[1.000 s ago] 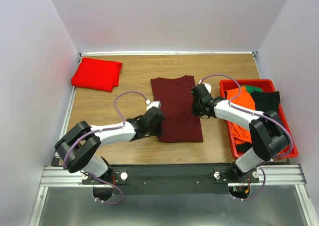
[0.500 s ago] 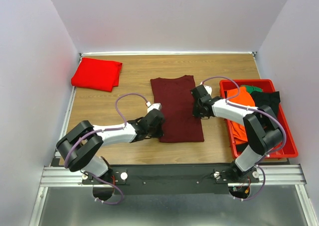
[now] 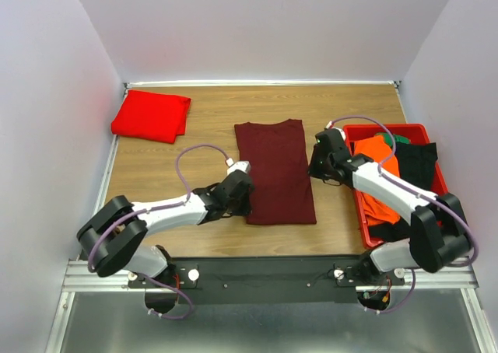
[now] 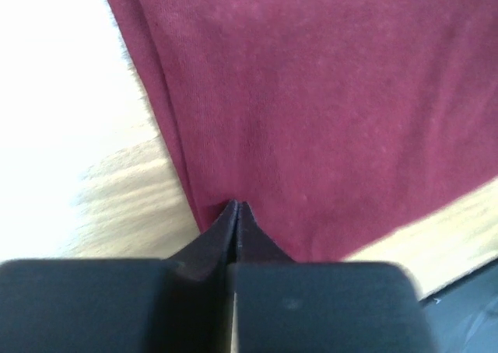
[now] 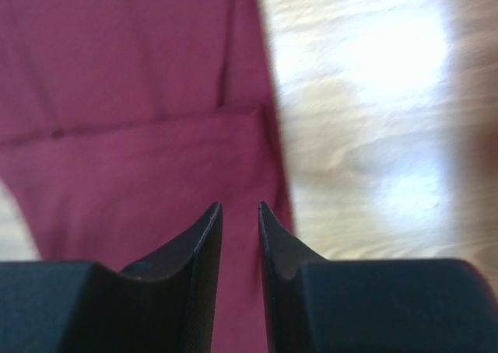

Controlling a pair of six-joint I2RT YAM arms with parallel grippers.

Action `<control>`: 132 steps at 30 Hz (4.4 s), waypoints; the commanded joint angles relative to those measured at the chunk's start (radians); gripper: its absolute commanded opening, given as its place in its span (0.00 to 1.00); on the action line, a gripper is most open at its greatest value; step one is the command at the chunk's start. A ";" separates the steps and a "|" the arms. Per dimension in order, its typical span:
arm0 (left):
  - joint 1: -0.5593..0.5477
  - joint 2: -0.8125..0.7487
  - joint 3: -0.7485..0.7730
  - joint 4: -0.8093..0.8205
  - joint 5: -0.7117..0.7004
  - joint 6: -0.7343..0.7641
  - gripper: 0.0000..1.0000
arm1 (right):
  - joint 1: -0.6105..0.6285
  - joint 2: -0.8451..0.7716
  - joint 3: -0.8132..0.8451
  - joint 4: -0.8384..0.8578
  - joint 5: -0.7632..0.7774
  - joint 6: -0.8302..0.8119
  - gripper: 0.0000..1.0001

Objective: Fold and stack the t-shirts
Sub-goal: Fold the tshirt

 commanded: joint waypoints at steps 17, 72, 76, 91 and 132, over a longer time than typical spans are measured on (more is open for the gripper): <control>-0.061 -0.105 -0.147 -0.003 0.098 -0.070 0.04 | 0.243 -0.212 -0.320 -0.039 -0.038 0.263 0.29; -0.072 -0.160 -0.252 0.198 0.050 -0.173 0.41 | 0.243 -0.278 -0.419 -0.077 0.069 0.384 0.52; -0.072 -0.143 -0.241 0.206 0.043 -0.170 0.35 | 0.243 -0.276 -0.412 -0.074 0.074 0.378 0.47; -0.073 -0.167 -0.156 -0.009 0.023 -0.109 0.00 | 0.243 -0.345 -0.420 -0.091 -0.078 0.297 0.01; 0.122 -0.327 0.284 -0.342 0.066 0.138 0.00 | 0.378 -0.261 0.155 -0.394 0.371 0.228 0.08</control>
